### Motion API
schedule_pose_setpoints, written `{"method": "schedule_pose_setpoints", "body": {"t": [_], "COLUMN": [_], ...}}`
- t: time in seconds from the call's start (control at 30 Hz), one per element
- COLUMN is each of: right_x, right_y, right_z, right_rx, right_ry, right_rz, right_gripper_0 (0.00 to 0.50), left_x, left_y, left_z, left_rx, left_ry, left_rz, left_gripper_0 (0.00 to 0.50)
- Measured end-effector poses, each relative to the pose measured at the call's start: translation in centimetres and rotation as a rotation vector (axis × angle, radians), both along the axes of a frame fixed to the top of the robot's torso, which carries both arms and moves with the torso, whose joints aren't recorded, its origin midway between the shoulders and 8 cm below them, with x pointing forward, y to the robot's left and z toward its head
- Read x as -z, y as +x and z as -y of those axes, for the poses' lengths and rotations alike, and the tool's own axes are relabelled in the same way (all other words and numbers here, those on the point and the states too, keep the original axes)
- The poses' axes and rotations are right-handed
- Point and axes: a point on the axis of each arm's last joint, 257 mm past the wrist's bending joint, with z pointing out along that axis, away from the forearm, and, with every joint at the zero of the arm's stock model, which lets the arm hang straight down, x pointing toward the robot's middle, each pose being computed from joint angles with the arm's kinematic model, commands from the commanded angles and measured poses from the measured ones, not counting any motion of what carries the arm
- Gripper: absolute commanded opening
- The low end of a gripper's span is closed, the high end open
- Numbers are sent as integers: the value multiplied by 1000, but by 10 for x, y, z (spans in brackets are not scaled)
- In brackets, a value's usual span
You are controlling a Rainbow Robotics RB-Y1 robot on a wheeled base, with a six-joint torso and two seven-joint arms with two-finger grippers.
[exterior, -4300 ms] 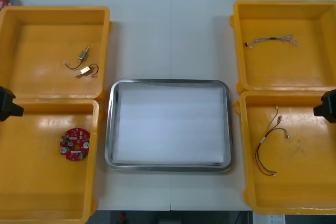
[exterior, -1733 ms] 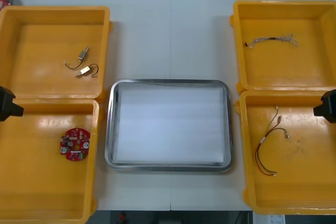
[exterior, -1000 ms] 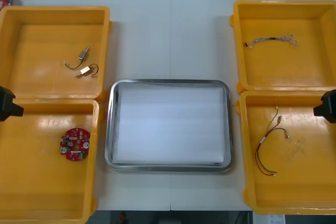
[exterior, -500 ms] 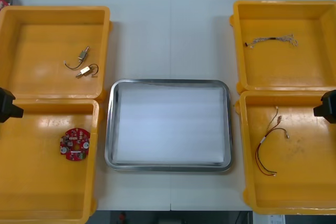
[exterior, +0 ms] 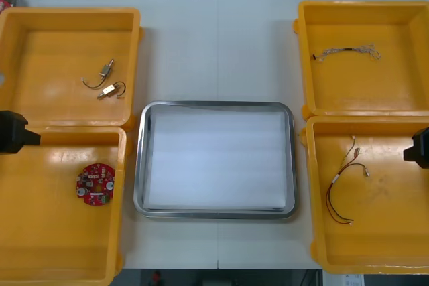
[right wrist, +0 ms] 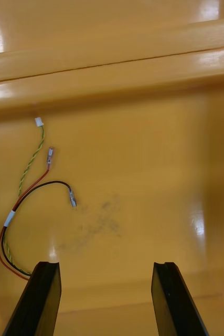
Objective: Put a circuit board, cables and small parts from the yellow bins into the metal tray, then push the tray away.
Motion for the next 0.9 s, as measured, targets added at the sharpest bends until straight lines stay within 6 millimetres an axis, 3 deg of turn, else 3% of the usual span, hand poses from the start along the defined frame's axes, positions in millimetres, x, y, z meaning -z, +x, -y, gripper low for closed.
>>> {"method": "schedule_pose_setpoints", "body": {"t": [0.2,0.37,0.67,0.9], "right_x": [3,7,30,41], "right_y": [4,6,4,4], "right_z": [-17,-30,-64,-78], "right_rx": [160,181,282,334], "right_ry": [105,113,173,179], "right_rz": [42,59,25,19], "right_gripper_0": [500,500,500,500], "left_x": [22,41,73,97], "left_y": [-7,-13,-18,-22], "left_z": [12,21,25,39], "left_rx": [27,53,60,70], "left_ry": [-3,22,74,95], "left_rz": [0,-8,2,-9], "left_gripper_0": [500,500,500,500]}}
